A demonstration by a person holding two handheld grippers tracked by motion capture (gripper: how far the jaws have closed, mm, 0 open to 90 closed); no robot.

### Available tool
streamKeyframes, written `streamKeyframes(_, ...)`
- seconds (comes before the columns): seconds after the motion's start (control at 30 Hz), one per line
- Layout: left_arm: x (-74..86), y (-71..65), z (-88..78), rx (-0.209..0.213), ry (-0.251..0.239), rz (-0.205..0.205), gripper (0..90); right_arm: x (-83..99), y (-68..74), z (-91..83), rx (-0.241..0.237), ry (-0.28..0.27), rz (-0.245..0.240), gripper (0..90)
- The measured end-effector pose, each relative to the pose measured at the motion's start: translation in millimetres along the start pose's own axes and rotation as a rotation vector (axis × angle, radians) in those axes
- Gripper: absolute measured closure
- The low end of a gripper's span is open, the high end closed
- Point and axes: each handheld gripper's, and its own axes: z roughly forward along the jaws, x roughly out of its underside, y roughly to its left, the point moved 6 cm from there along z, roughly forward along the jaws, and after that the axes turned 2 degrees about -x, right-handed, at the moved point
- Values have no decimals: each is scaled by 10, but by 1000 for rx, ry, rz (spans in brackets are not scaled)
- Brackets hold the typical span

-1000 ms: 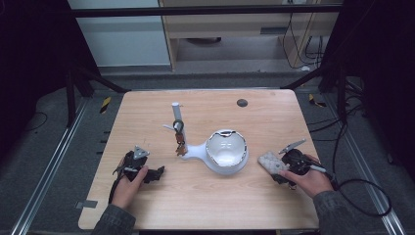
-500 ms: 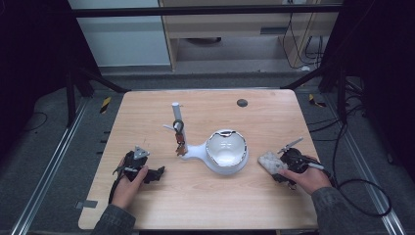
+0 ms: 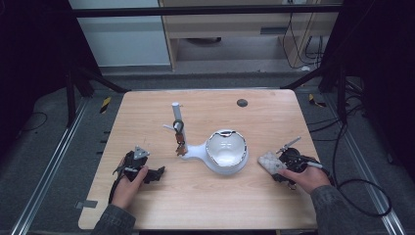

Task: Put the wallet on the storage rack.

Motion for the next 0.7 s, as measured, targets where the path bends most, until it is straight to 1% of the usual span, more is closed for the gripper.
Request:
streamKeyframes(0.13, 0, 0, 0, 0, 0, 0, 0, -22, 20, -46, 39, 5, -47, 297)
streamKeyframes(0.2, 0, 0, 0, 0, 0, 0, 0, -42, 40, -93, 45, -1, -70, 300)
streamKeyframes(0.27, 0, -1, 0, 0, 0, 0, 0, -65, 73, -153, 50, -10, -81, 301)
streamKeyframes(0.37, 0, -2, -1, 0, 0, 0, 0, -111, 109, -264, 67, -17, -122, 301)
streamKeyframes(0.4, 1, -2, -1, 0, 0, 0, 0, -126, 131, -304, 70, -20, -126, 301)
streamKeyframes(0.47, 1, -2, -1, 0, 0, 0, 0, -162, 163, -381, 76, -25, -158, 301)
streamKeyframes(0.53, 1, -2, -1, -1, 0, -1, 0, -201, 192, -447, 81, -34, -176, 301)
streamKeyframes(0.63, 1, -2, -1, -1, 0, -1, 0, -253, 230, -535, 94, -33, -199, 301)
streamKeyframes(0.67, 1, -2, -1, -1, 0, -1, 0, -267, 244, -566, 101, -31, -199, 301)
streamKeyframes(0.7, 1, -2, -1, 0, 0, -1, 0, -285, 251, -596, 102, -33, -213, 301)
